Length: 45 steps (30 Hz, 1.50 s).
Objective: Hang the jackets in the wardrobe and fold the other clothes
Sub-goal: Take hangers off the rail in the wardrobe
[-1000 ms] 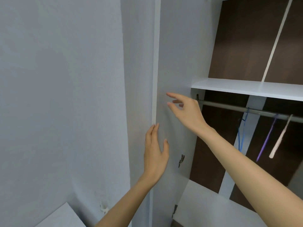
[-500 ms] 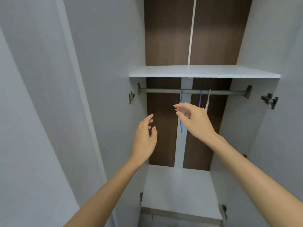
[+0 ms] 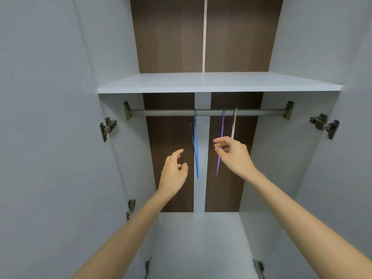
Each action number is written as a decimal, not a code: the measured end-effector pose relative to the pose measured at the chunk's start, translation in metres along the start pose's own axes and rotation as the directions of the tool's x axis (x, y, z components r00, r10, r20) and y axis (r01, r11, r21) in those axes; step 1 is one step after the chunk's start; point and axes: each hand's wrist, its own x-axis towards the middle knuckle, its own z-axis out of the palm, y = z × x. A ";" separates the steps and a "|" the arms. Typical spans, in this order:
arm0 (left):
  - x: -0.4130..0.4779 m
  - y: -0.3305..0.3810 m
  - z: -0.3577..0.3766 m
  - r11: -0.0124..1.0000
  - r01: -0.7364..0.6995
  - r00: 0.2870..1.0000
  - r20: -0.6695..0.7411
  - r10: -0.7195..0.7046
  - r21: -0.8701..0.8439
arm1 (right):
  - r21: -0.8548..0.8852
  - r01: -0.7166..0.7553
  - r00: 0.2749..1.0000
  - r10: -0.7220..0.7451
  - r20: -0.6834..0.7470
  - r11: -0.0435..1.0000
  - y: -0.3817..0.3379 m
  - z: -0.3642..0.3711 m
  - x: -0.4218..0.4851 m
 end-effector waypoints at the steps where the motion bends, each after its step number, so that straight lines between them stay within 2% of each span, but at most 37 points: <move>1: 0.018 -0.007 0.007 1.000 0.019 1.000 0.002 -0.019 0.000 | 0.009 -0.010 1.000 0.010 0.014 1.000 0.009 0.009 0.020; 4: 0.067 -0.028 0.023 0.996 0.084 0.996 0.007 -0.084 0.009 | 0.039 -0.083 0.992 0.078 0.102 0.996 0.033 0.040 0.078; 8: 0.123 -0.052 0.037 0.991 0.129 0.992 0.009 -0.129 0.020 | 0.032 -0.230 0.942 0.215 0.258 0.973 0.059 0.083 0.145; 10: 0.144 -0.062 0.043 0.991 0.124 0.992 0.003 -0.124 0.040 | 0.132 -0.330 0.911 0.278 0.305 0.935 0.068 0.100 0.170; 14: 0.174 -0.075 0.049 0.989 0.128 0.992 -0.002 -0.128 0.077 | 0.342 -0.503 0.840 0.356 0.409 0.794 0.079 0.122 0.204; 21: 0.204 -0.076 0.053 0.992 0.075 0.997 -0.007 -0.075 0.104 | 0.447 -0.484 0.871 0.366 0.327 0.752 0.086 0.121 0.222; 23: 0.212 -0.073 0.053 0.994 0.059 0.998 -0.007 -0.059 0.095 | 0.440 -0.445 0.890 0.330 0.315 0.780 0.082 0.108 0.222; 28: 0.221 -0.059 0.054 0.994 -0.008 0.998 0.057 0.002 0.105 | 0.361 -0.352 0.915 0.237 0.327 0.863 0.069 0.068 0.210; 33: 0.206 -0.044 0.060 0.949 -0.168 0.986 0.071 0.154 0.269 | 0.297 -0.415 0.857 0.261 0.444 0.860 0.064 0.035 0.178; 36: 0.184 -0.040 0.064 0.900 -0.196 0.977 0.155 0.146 0.388 | 0.228 -0.397 0.831 0.243 0.500 0.889 0.065 0.021 0.144; 39: 0.149 -0.041 0.072 0.905 -0.206 0.964 0.238 0.122 0.372 | 0.199 -0.390 0.830 0.249 0.499 0.899 0.069 0.010 0.103; 42: 0.111 -0.045 0.077 0.915 -0.230 0.950 0.279 0.137 0.332 | 0.222 -0.448 0.826 0.306 0.474 0.866 0.074 -0.003 0.054; 45: 0.071 -0.047 0.081 0.905 -0.311 0.898 0.401 0.181 0.289 | 0.256 -0.512 0.819 0.377 0.432 0.820 0.076 -0.018 -0.004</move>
